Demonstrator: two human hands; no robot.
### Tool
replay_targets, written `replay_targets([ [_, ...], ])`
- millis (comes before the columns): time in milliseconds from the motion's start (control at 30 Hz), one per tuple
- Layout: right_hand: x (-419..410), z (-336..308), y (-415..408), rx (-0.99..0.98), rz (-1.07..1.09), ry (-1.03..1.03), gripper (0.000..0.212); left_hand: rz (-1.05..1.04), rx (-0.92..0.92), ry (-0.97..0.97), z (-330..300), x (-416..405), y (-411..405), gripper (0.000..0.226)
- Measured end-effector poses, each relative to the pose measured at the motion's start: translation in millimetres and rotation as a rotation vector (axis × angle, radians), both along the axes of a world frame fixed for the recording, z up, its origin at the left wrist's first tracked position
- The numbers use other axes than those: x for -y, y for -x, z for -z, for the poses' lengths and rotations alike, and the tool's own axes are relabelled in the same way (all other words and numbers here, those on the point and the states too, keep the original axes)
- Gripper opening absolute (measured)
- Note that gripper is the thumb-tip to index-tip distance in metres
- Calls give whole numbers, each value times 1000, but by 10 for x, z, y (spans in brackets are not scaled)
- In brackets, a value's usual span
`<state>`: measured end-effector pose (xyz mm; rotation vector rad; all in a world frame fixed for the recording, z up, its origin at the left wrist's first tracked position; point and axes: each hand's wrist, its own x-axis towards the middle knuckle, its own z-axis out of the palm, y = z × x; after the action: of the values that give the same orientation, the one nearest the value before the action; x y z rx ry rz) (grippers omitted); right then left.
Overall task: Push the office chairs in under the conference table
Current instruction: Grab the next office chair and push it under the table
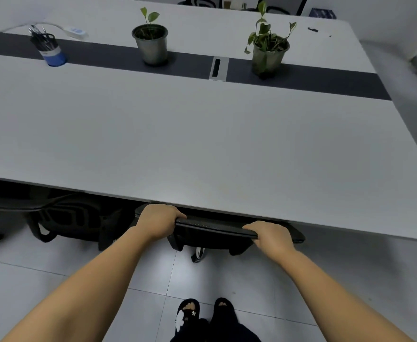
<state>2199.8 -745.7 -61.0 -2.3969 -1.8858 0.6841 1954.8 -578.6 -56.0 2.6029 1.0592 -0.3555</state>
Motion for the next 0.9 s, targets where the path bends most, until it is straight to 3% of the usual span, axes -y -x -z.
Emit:
replay_targets([
  [267, -45, -48, 65, -71, 43, 68, 29, 44, -8, 3, -50, -42, 42, 41],
  [367, -16, -136, 93, -86, 57, 151, 46, 101, -74, 58, -105, -62, 57, 40],
  [500, 165, -339, 183, -158, 81, 58, 61, 191, -141, 200, -296, -77, 67, 62],
  [567, 314, -486, 238, -220, 143, -43, 63, 212, -35, 199, -488, -36, 115, 62],
  [667, 555, -726, 352, -362, 319, -223, 61, 114, 263, 224, -746, 79, 262, 54],
  [800, 908, -912, 619, -670, 598, -492, 56, -196, 725, 450, -877, 454, 452, 47],
  [900, 1206, -969, 857, -841, 752, -613, 53, -283, 892, 604, -867, 825, 478, 44],
])
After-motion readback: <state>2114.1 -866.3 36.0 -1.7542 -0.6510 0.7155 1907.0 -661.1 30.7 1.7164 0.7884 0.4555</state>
